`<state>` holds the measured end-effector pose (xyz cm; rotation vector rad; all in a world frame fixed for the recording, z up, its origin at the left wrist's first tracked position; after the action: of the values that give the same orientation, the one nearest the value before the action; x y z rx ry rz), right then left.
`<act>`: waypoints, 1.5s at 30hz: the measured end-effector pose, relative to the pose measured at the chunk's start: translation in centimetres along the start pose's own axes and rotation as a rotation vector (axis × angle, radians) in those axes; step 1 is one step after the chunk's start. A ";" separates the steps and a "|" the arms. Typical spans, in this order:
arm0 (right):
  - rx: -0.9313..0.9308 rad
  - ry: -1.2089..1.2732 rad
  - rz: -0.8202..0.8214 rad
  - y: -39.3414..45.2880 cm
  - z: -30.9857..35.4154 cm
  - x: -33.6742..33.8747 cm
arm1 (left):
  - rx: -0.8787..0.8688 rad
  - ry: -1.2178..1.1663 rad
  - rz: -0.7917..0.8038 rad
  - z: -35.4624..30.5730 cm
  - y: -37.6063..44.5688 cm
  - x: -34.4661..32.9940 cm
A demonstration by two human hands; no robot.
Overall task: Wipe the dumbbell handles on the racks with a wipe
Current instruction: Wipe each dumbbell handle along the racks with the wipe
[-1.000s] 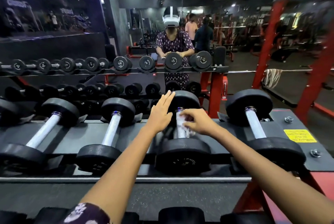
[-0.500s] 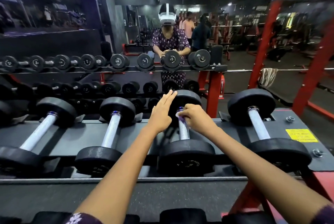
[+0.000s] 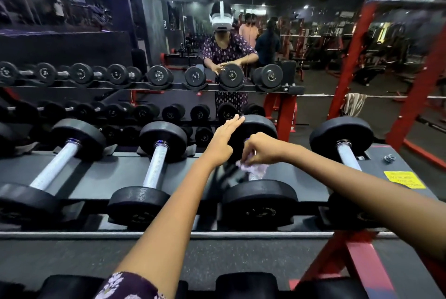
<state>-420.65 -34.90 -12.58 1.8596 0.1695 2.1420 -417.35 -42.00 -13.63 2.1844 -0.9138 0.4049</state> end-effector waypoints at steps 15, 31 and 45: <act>0.094 -0.072 0.229 -3.9 0.4 -2.2 | -0.050 0.078 0.001 1.0 -0.8 -1.1; 0.204 -0.342 -0.051 -3.5 -3.5 -1.1 | -0.048 0.100 -0.017 0.9 -0.9 -1.1; 0.384 -0.021 -0.268 -4.6 0.8 -0.8 | -0.031 0.086 -0.016 1.1 -0.6 -1.1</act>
<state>-419.05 -30.84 -14.55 1.9198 0.8273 2.0066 -417.70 -41.94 -15.31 2.1278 -0.8492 0.4703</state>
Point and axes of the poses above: each hand's wrist, its own y-axis towards the middle knuckle, its own x-axis out of the back of the hand, z = x × y, the point moved 8 cm from there along y, towards the middle knuckle, and after that the axes turned 15 degrees about -z, right-handed, at the moved point
